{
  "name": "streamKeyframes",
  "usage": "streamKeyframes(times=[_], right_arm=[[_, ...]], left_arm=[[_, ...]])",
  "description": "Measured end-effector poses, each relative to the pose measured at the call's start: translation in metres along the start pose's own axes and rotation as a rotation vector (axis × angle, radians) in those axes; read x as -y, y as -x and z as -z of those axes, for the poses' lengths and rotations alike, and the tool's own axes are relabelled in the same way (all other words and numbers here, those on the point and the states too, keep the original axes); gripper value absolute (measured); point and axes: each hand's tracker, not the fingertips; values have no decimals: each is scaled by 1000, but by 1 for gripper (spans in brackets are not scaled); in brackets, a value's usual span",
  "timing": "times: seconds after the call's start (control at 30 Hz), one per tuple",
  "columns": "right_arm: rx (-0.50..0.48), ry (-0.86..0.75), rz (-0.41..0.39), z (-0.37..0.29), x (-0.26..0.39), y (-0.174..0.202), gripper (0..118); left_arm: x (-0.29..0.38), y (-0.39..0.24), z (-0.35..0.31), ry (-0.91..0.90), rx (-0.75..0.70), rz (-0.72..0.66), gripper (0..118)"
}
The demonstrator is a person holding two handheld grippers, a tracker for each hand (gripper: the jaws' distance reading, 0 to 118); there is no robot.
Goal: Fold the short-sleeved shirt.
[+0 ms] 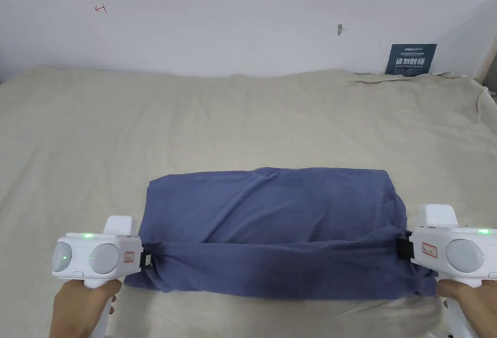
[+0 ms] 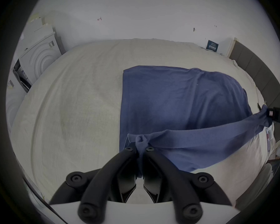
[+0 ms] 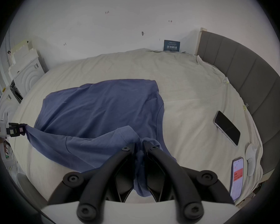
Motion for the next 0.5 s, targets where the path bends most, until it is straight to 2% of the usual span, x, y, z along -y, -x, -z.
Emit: streamKeyframes(times=[0.2, 0.33, 0.5], right_arm=[[28, 70, -35, 45, -9, 1, 8], [53, 123, -47, 72, -9, 1, 8], [69, 172, -29, 86, 1, 1, 8]], left_arm=[[-9, -4, 37, 45, -28, 55, 4], [-13, -3, 55, 66, -30, 40, 4], [-11, -5, 62, 93, -37, 52, 5]])
